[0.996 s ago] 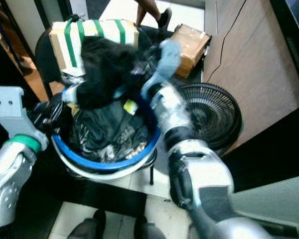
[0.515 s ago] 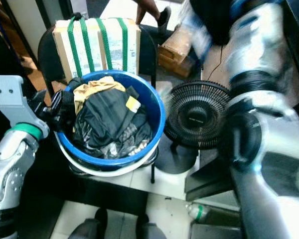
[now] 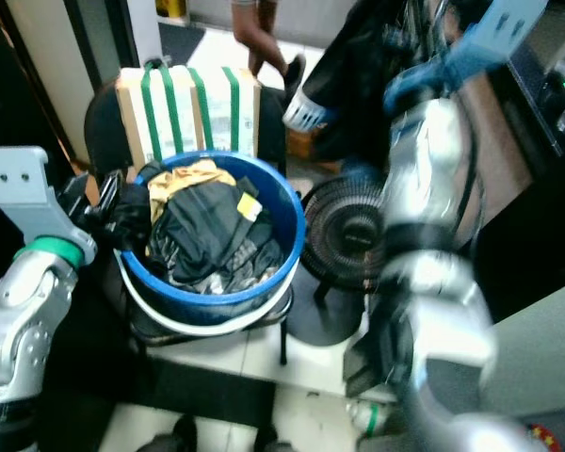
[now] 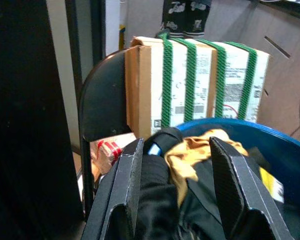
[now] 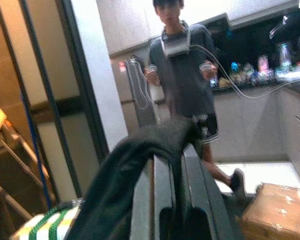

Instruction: Clothes washing

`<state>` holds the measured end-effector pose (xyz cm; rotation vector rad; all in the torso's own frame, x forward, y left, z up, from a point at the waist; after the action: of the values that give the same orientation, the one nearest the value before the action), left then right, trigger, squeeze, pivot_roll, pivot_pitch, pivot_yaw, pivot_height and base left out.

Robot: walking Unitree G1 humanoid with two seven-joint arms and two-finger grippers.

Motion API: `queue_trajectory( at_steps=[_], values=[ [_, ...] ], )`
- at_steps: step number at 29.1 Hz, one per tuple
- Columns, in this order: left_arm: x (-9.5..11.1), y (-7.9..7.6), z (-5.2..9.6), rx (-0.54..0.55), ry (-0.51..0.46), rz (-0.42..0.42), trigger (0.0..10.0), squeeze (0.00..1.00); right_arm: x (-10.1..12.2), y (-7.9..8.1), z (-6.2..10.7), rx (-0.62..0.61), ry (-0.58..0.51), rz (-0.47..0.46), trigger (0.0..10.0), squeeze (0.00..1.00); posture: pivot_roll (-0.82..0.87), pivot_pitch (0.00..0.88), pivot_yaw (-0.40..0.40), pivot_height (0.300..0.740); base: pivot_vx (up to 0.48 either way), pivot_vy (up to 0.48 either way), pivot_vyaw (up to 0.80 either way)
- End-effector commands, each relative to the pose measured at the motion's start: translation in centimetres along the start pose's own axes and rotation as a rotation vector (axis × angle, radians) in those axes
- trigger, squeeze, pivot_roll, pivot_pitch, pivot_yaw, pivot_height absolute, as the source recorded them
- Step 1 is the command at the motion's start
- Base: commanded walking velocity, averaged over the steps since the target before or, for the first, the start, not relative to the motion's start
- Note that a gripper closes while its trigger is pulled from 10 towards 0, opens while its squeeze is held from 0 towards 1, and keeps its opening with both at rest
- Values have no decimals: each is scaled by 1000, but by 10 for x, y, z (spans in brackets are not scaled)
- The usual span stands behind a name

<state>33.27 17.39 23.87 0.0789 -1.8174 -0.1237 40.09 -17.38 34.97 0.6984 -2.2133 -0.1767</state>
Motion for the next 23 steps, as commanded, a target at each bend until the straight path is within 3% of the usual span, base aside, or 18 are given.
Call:
queue_trajectory(
  at_steps=[1, 2, 3, 5, 10, 11, 16, 23],
  values=[
    [-2, -1, 3, 3, 4, -3, 10000, 0, -2, 1, 4, -1, 2, 3, 0, 0, 54, 89, -16, 740, 0, 0, 0],
    [-3, 3, 4, 18, 4, -8, 10000, 0, -16, 5, 19, -3, 38, -9, 0, 0, 56, 80, -18, 740, 0, 0, 0],
    [-3, 3, 4, 18, 4, -8, 10000, 0, -16, 5, 19, -3, 38, -9, 0, 0, 56, 80, -18, 740, 0, 0, 0],
    [-3, 9, 4, 44, 0, -11, 10000, 0, -29, 12, 37, -8, 67, -10, 0, 0, 49, 53, -25, 740, 0, 0, 0],
    [-2, 9, 3, 50, -4, -11, 10000, 0, -31, 13, 42, -17, 68, 2, 0, 0, 49, 53, -25, 740, 0, 0, 0],
    [-1, 8, 1, 48, -6, -22, 10000, 0, -32, 10, 45, -33, 82, 49, 10000, 0, 49, 53, -25, 740, 0, 0, 0],
    [0, 5, 1, 37, -12, -49, 10000, 0, -32, 8, 50, -45, 100, 71, 10000, 0, 51, 41, -34, 740, 0, 0, 0],
    [3, -4, 3, 6, -37, -113, 10000, 0, -45, 0, 69, -92, 196, 107, 10000, 0, 59, 39, -42, 740, 0, 0, -800]
  ],
)
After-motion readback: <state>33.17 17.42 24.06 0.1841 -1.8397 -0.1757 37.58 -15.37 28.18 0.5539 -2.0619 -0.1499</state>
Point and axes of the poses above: a point about 5 cm out from each wrist's last joint towards the gripper, its own z axis pointing back from the gripper into the wrist, its own x axis along the axis of the wrist's last joint, y = z × x, the point moved 2 cm from there along -z, pointing out of the wrist towards the gripper, and after that the axes turned 12 degrees about -z, right-handed, at the moved point
